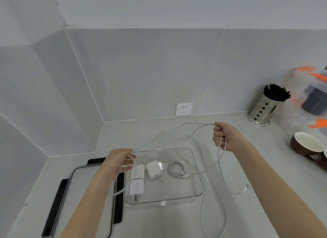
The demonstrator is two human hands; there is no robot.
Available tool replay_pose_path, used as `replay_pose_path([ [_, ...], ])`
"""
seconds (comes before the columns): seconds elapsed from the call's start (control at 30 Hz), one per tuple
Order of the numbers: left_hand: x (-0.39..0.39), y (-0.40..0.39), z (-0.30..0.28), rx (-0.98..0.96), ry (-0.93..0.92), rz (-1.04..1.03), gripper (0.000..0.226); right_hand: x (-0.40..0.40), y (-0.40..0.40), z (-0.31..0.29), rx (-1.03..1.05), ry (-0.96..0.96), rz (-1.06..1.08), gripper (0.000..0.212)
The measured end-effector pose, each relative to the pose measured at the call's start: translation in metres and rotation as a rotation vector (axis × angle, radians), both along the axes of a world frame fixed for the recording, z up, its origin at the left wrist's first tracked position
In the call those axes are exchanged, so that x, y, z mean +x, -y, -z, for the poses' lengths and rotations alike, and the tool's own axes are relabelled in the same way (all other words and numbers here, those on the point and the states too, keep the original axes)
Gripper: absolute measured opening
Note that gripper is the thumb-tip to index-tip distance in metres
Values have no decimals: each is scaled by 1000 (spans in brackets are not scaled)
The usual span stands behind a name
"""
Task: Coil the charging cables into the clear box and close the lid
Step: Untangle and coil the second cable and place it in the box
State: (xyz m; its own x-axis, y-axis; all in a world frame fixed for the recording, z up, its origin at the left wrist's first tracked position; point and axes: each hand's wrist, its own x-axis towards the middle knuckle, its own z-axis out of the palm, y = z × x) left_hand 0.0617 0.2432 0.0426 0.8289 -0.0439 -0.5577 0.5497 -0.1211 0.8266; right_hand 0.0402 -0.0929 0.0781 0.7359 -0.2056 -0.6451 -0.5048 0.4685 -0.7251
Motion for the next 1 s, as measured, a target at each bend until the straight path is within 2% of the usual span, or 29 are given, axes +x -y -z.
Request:
replay_pose_path([
  [0.17, -8, 23, 3, 2, -42, 135, 14, 7, -38, -15, 199, 56, -28, 42],
  [0.3, -17, 37, 8, -107, -90, 275, 10, 8, -65, -31, 360, 159, 12, 45],
  [0.37, -22, 43, 15, -58, -75, 394, 26, 8, -73, -39, 440, 209, 53, 48],
  [0.43, -27, 49, 22, -38, -82, 477, 32, 7, -81, -47, 496, 246, 70, 47],
  [0.53, -32, 55, 26, 8, -123, 582, 7, 5, -89, -53, 538, 285, 102, 45],
  [0.6, -31, 54, 26, 55, -139, 564, 11, 5, -94, -54, 540, 291, 148, 50],
  [0.67, -28, 49, 16, 126, -69, 508, 10, 5, -96, -52, 538, 283, 204, 53],
  [0.73, -24, 41, -2, 185, 94, 495, 29, 6, -96, -50, 510, 280, 240, 49],
  [0.8, -26, 36, -29, 40, 239, 585, 46, 7, -97, -48, 471, 292, 260, 46],
  [0.87, -33, 39, -55, -212, 284, 644, 49, 7, -102, -45, 411, 308, 248, 45],
  [0.93, -39, 45, -71, -354, 309, 565, 38, 6, -108, -43, 316, 326, 206, 44],
  [1.0, -42, 50, -81, -326, 398, 434, 35, 5, -111, -44, 219, 324, 150, 45],
])
